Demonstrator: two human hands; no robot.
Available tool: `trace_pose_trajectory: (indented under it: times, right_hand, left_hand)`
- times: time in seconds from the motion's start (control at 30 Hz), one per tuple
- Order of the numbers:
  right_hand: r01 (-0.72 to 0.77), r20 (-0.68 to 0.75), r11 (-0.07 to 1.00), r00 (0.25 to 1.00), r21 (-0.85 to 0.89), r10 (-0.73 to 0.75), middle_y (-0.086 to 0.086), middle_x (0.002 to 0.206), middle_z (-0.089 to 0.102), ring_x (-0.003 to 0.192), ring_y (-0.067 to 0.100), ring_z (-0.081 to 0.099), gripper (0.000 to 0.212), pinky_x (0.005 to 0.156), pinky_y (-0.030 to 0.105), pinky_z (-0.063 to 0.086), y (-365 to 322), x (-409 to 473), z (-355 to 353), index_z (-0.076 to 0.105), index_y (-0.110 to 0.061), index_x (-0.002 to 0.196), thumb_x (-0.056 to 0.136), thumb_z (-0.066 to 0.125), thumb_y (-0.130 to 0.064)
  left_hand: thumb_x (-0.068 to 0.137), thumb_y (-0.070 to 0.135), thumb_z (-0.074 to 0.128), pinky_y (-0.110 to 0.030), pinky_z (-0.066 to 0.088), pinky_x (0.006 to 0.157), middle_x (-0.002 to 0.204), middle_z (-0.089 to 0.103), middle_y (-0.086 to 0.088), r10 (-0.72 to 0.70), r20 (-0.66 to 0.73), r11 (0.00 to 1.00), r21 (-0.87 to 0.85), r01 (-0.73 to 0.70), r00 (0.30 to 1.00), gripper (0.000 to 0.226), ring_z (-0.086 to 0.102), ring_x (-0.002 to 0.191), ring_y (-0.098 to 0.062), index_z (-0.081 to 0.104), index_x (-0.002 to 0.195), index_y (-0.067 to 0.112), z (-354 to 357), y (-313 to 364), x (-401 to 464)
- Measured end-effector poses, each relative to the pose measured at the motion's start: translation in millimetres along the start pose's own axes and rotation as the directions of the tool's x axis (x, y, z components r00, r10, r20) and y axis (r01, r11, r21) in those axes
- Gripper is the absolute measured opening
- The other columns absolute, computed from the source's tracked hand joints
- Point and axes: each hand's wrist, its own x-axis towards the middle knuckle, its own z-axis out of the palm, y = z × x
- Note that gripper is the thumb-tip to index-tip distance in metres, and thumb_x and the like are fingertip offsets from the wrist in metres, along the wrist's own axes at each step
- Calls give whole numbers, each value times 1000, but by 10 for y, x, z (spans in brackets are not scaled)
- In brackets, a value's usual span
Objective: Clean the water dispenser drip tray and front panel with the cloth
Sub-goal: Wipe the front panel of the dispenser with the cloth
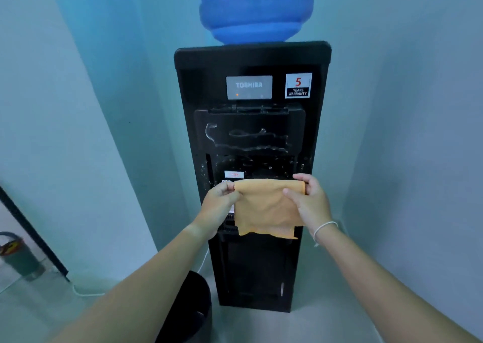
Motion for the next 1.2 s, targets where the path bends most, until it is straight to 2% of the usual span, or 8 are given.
trace_pose_trajectory:
  times: [0.2,0.33,0.47,0.53,0.7,0.93,1.07,1.2]
  right_hand:
    - [273,-181,962,947,23,-264,-9,87,57,78,2,53,30,65,17,40,-694,54,55,45,-26,97,80,67,-16]
    - [401,-247,909,875,-112,-416,1,86,56,74,17,52,30,65,29,37,-1174,257,114,38,-23,91,81,66,-19]
    - [457,-210,808,806,-373,-553,-4,68,45,76,25,48,24,68,34,39,-1479,566,207,39,-21,77,82,63,-21]
    - [461,-156,729,783,-506,-603,-11,64,43,78,23,46,17,74,36,36,-1547,706,253,46,-17,76,84,60,-21]
    - [422,-9,521,770,-742,-638,-1,89,65,96,26,50,8,80,37,29,-1526,994,379,56,-18,85,89,53,-24]
    - [349,108,241,741,-906,-663,6,102,51,98,27,43,23,84,37,30,-1479,1005,595,69,-9,89,90,48,-18]
    - [408,184,250,769,-878,-612,10,106,56,103,30,45,26,87,36,32,-1518,947,838,64,-3,95,90,39,-7]
    - [495,203,310,737,-812,-645,9,77,60,75,31,57,14,66,36,43,-1546,844,1037,60,-8,78,71,59,4]
  left_hand:
    - [85,2,54,-33,49,74,86,67,-4,304,-176,952,12,-306,936,15,59,80,-16,64,87,14,-84,665,120]
    - [83,3,56,-27,45,68,76,60,5,455,-236,890,138,-434,859,17,54,72,-11,62,80,18,-166,1167,242]
    - [81,8,58,-40,51,64,73,59,5,480,-275,872,251,-420,833,21,58,73,-17,55,90,26,-278,1508,447]
    - [81,6,57,-33,50,64,71,59,4,500,-275,855,308,-417,822,27,56,71,-15,49,97,27,-324,1606,557]
    - [84,6,53,-26,43,60,74,61,-7,501,-191,798,478,-366,844,20,52,66,-16,48,93,23,-409,1600,826]
    - [84,18,54,-23,42,63,69,58,12,470,-169,736,617,-279,866,13,55,74,-12,63,81,26,-577,1418,1029]
    - [84,22,56,-24,37,58,61,56,14,470,-167,712,652,-261,867,16,53,71,-11,68,76,27,-720,1374,1061]
    - [83,25,58,-28,46,67,69,64,17,436,-155,716,657,-237,887,17,60,78,-12,70,73,29,-857,1370,1095]
